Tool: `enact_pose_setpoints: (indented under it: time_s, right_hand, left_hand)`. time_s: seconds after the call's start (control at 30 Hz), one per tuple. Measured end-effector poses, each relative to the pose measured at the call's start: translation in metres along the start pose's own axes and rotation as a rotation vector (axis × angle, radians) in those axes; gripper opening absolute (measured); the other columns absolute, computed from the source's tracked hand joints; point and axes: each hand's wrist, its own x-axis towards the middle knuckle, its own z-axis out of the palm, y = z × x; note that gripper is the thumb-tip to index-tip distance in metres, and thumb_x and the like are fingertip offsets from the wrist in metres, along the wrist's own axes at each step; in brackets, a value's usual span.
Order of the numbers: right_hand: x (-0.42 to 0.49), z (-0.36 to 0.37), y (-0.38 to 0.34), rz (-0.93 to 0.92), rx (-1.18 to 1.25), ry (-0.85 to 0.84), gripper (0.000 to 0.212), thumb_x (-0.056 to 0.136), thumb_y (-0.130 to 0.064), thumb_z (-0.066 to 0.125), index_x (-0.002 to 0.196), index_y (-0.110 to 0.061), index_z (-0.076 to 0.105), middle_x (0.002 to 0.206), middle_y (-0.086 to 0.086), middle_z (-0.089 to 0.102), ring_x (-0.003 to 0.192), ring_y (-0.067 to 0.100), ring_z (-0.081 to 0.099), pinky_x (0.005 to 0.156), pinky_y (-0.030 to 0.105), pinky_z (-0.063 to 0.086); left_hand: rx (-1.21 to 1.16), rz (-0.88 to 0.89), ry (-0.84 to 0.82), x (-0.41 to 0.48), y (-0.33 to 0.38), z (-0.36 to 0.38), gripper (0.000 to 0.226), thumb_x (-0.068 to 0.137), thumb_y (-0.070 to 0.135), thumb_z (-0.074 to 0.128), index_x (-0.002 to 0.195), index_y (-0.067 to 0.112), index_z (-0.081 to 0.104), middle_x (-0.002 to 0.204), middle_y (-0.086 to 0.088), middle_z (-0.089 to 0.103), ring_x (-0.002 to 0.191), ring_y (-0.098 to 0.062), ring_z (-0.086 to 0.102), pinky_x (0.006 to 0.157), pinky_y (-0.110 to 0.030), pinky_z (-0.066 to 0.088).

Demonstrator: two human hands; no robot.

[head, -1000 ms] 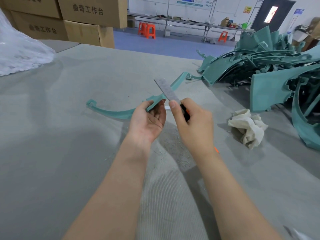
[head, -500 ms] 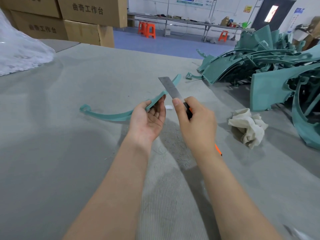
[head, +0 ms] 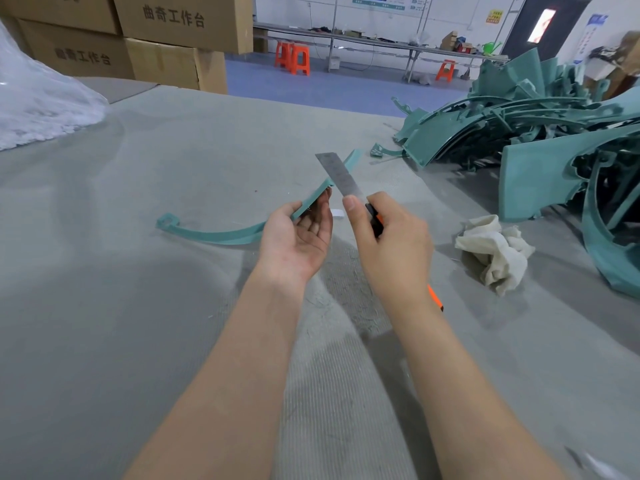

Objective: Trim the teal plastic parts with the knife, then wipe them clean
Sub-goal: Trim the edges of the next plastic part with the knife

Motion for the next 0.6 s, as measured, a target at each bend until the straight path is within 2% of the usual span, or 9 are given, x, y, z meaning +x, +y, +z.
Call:
enact_pose_setpoints:
  time_s: [0.13, 0.3, 0.6]
  right_hand:
    - [0.0000, -0.0002, 0.0001, 0.004, 0.007, 0.008, 0.048, 0.096, -0.050, 0.047, 0.061, -0.025, 0.026, 0.051, -0.006, 0.031, 0.048, 0.013, 0.033, 0.047, 0.027, 0.021]
    - [0.0005, -0.0003, 0.0023, 0.005, 0.050, -0.005, 0.046, 0.096, -0.049, 0.048, 0.066, -0.015, 0.040, 0.052, -0.005, 0.034, 0.049, 0.013, 0.034, 0.048, 0.030, 0.024]
    - [0.0006, -0.0018, 0.0015, 0.003, 0.066, 0.002, 0.047, 0.096, -0.048, 0.048, 0.066, -0.013, 0.041, 0.052, -0.005, 0.035, 0.050, 0.013, 0.034, 0.049, 0.030, 0.024]
  left_hand:
    - [0.003, 0.003, 0.009, 0.0000, -0.0010, 0.0002, 0.025, 0.099, 0.006, 0.040, 0.091, -0.009, 0.058, 0.068, -0.017, 0.070, 0.055, -0.020, 0.070, 0.049, -0.021, 0.055]
    - [-0.011, -0.009, 0.003, -0.0002, -0.0011, 0.0005, 0.025, 0.099, 0.007, 0.040, 0.092, -0.009, 0.058, 0.069, -0.018, 0.070, 0.054, -0.020, 0.069, 0.049, -0.022, 0.055]
    - [-0.010, -0.014, 0.004, -0.0012, -0.0020, 0.0017, 0.025, 0.099, 0.006, 0.039, 0.092, -0.009, 0.058, 0.068, -0.019, 0.070, 0.056, -0.021, 0.070, 0.051, -0.023, 0.057]
